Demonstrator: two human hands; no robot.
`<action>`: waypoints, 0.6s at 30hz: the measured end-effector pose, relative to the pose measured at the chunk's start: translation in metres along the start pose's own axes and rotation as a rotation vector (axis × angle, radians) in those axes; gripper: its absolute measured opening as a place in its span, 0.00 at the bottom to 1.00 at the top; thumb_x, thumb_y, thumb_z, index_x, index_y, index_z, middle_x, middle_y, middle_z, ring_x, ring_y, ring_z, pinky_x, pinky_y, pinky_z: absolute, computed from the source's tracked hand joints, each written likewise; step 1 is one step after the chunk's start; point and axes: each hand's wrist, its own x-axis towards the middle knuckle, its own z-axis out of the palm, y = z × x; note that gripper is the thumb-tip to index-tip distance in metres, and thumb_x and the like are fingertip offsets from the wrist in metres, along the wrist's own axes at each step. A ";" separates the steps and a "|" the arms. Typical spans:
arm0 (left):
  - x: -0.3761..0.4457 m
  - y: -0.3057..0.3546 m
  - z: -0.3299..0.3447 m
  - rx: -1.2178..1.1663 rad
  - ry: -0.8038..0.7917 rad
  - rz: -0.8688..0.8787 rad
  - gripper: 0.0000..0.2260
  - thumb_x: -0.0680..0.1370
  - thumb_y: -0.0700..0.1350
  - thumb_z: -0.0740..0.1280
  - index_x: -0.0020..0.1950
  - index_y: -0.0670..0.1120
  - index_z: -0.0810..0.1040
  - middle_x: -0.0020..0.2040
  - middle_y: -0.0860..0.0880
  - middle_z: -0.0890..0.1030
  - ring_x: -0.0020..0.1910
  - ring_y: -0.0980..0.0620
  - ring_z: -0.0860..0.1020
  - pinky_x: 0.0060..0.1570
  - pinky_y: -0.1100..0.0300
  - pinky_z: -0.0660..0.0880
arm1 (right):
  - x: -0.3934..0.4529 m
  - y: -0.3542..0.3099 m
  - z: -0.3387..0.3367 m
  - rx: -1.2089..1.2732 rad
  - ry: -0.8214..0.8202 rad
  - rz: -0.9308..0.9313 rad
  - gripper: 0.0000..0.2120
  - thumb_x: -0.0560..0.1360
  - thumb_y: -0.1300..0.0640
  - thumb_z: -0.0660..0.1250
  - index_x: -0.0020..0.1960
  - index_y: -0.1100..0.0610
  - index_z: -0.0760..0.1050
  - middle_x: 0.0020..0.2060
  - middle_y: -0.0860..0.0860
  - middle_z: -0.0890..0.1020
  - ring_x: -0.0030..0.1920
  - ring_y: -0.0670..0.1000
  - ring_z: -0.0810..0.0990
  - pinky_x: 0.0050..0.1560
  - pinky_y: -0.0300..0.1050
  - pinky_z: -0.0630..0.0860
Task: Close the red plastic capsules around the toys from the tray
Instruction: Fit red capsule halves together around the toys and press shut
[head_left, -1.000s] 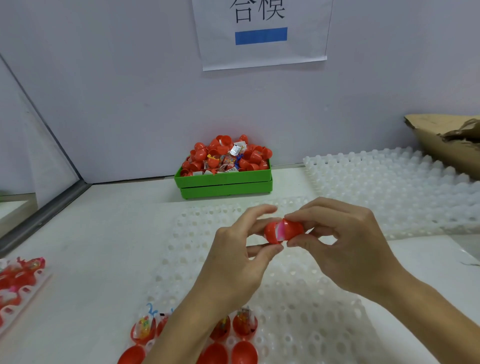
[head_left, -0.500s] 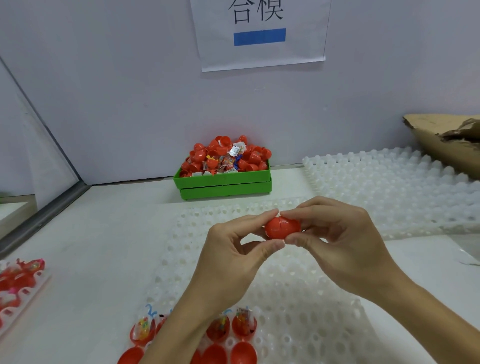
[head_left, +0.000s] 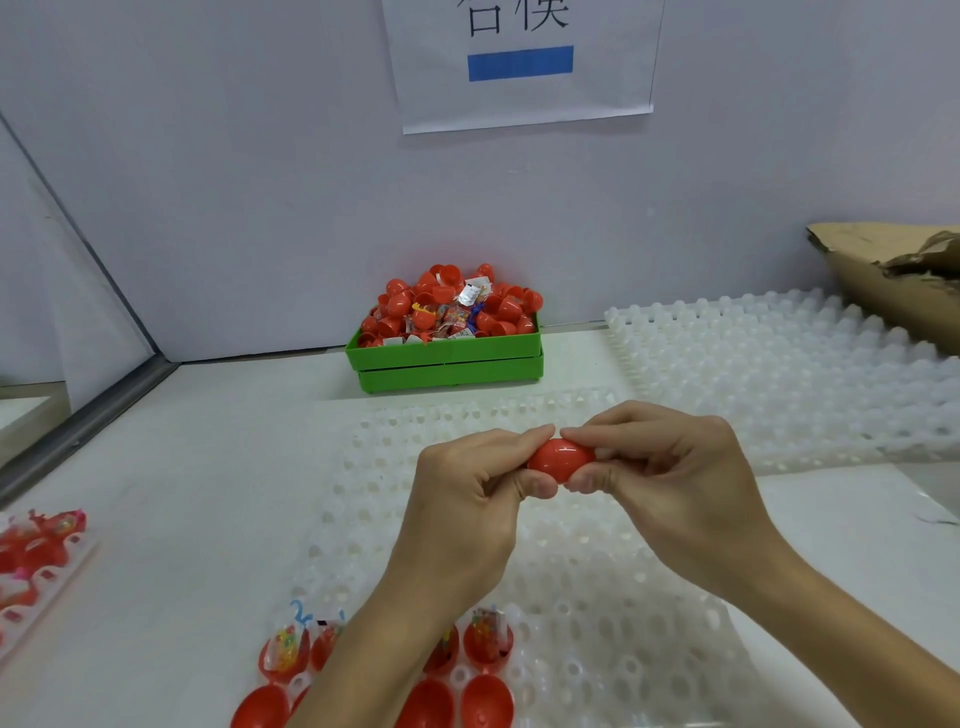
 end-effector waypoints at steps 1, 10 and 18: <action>0.000 0.000 0.000 0.019 0.008 0.010 0.14 0.72 0.32 0.72 0.57 0.41 0.83 0.45 0.53 0.85 0.45 0.58 0.82 0.46 0.66 0.79 | -0.001 0.000 0.001 -0.007 -0.004 0.007 0.20 0.64 0.76 0.75 0.44 0.52 0.86 0.39 0.50 0.85 0.40 0.52 0.84 0.43 0.47 0.82; 0.000 0.001 0.003 0.314 0.073 0.189 0.12 0.70 0.41 0.73 0.52 0.41 0.85 0.43 0.48 0.84 0.42 0.55 0.77 0.41 0.62 0.75 | -0.007 -0.004 0.009 0.068 -0.091 0.205 0.17 0.69 0.62 0.77 0.57 0.54 0.82 0.45 0.43 0.87 0.48 0.42 0.85 0.50 0.33 0.79; 0.003 0.007 -0.001 -0.172 -0.073 -0.181 0.17 0.66 0.54 0.78 0.54 0.53 0.85 0.51 0.58 0.81 0.54 0.57 0.80 0.48 0.66 0.78 | -0.002 0.002 0.006 0.246 -0.083 0.301 0.12 0.70 0.66 0.74 0.50 0.55 0.85 0.44 0.52 0.88 0.49 0.51 0.86 0.53 0.42 0.81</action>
